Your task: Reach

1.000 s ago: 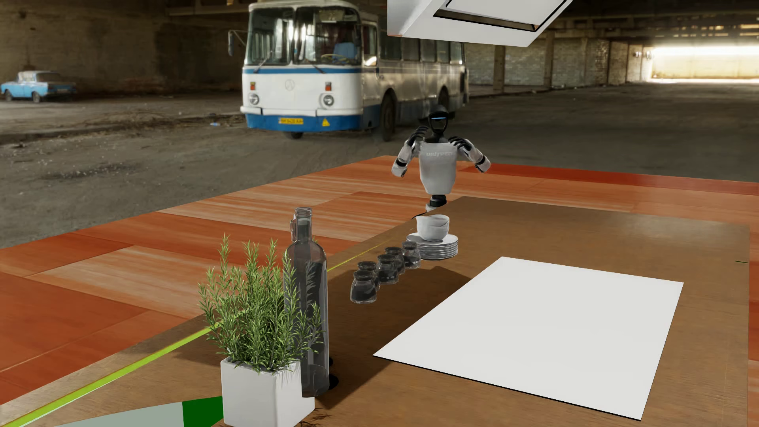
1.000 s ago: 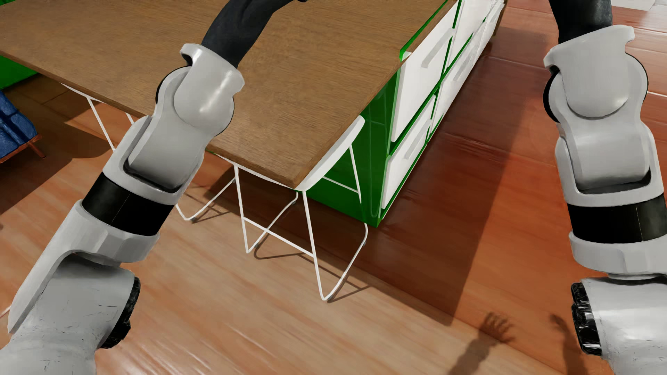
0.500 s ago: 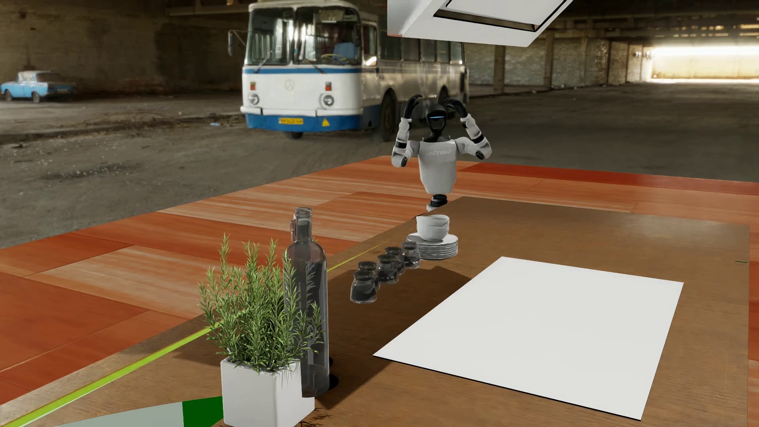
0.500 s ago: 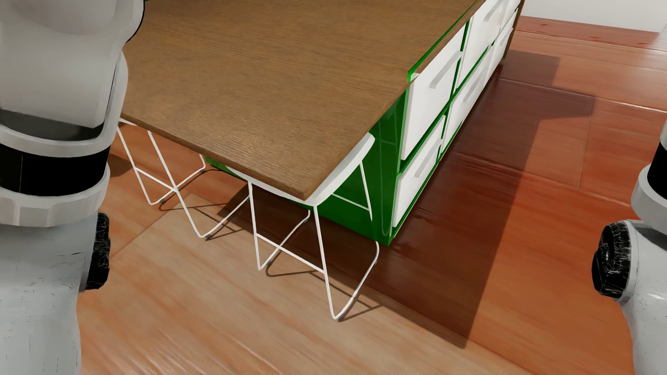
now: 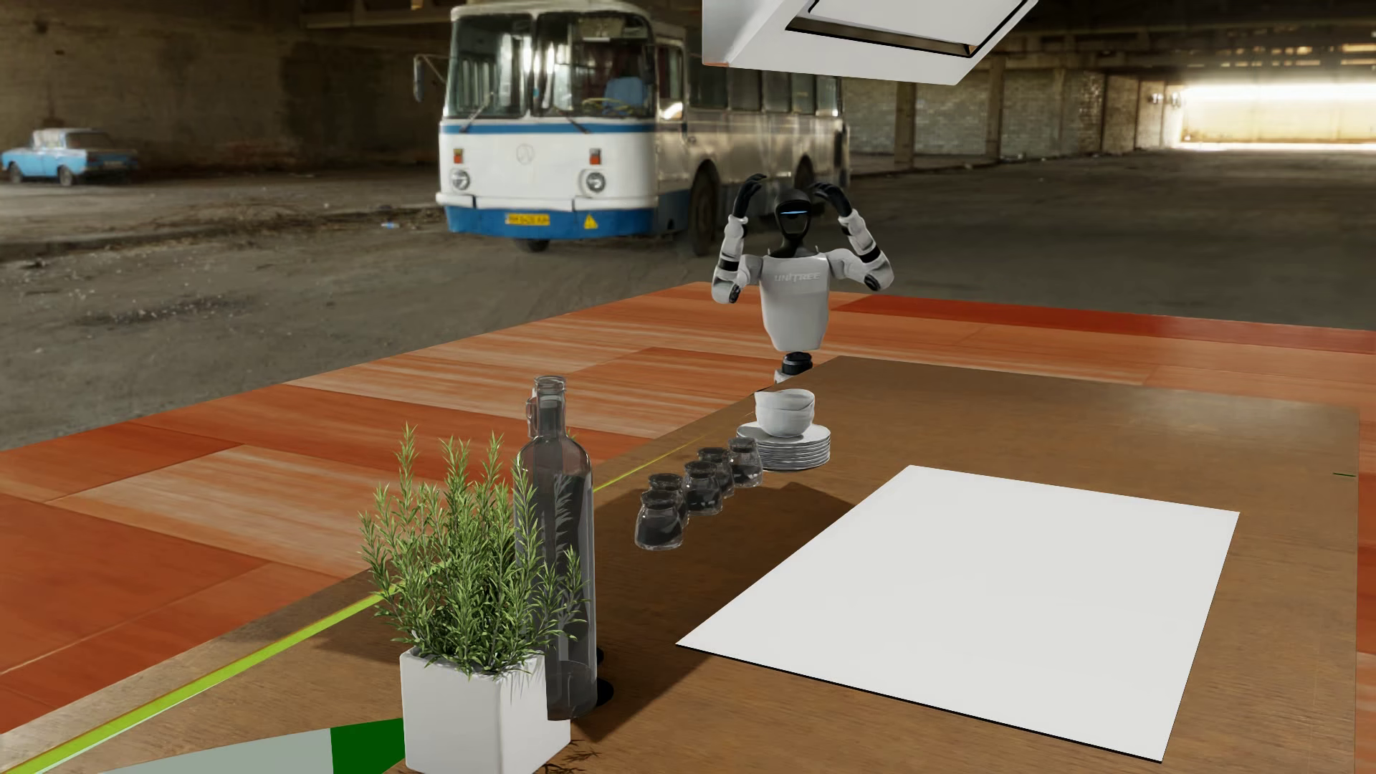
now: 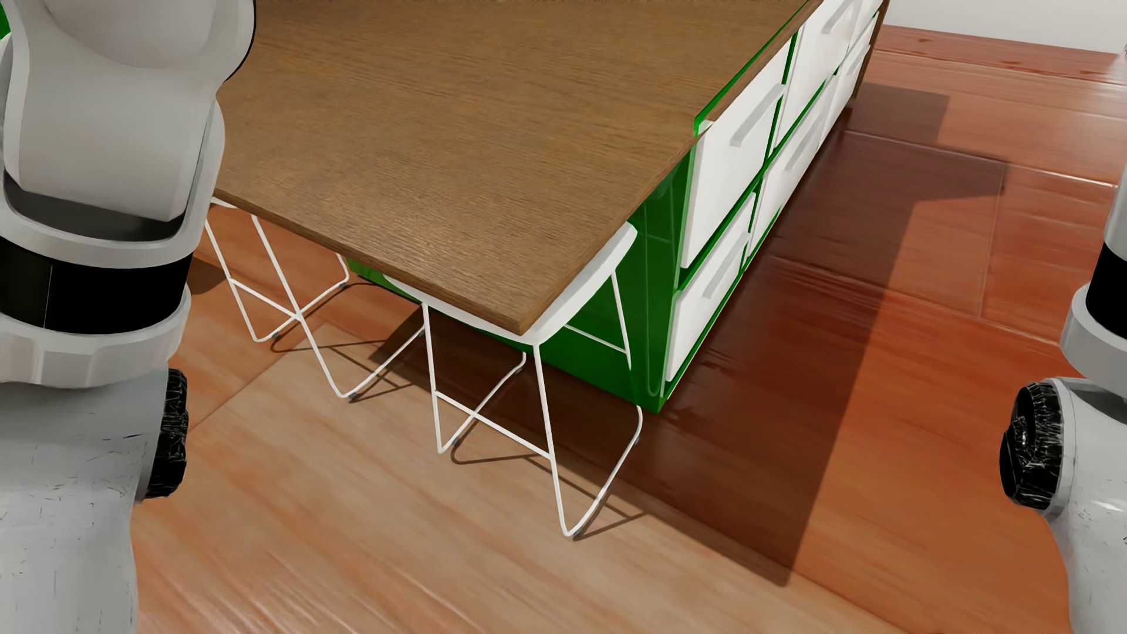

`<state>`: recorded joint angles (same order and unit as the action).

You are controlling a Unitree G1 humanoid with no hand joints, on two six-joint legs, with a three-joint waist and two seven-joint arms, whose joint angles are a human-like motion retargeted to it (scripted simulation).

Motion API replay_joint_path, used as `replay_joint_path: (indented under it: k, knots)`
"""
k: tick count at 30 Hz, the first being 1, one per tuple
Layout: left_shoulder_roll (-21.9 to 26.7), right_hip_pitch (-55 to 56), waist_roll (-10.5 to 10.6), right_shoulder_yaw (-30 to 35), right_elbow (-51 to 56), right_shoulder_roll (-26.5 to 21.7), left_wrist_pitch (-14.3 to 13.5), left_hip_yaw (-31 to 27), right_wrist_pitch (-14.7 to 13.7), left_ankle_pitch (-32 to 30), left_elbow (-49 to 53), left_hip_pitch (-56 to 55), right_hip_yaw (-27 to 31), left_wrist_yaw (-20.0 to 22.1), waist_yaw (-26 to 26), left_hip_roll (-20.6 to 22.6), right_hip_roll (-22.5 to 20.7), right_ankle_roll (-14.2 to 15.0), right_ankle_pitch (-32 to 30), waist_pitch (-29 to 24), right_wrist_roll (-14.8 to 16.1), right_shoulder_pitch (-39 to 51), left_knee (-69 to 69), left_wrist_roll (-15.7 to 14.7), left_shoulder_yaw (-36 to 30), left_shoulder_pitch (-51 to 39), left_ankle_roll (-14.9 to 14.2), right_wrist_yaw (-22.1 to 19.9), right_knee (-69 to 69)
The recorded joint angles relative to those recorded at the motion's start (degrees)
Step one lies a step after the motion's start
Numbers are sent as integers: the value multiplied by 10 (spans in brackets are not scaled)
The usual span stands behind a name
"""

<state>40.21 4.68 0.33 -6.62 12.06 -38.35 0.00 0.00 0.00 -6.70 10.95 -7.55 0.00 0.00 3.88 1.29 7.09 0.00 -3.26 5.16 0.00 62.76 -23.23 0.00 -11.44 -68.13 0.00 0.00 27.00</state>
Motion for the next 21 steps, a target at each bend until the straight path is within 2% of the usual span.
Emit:
replay_joint_path:
  k: [21]
  knots:
    - [0,0,0,-14,-7,-6,0,0,0,10,-6,1,0,0,2,-4,-4,0,-1,0,0,-30,2,0,4,20,0,0,-2]
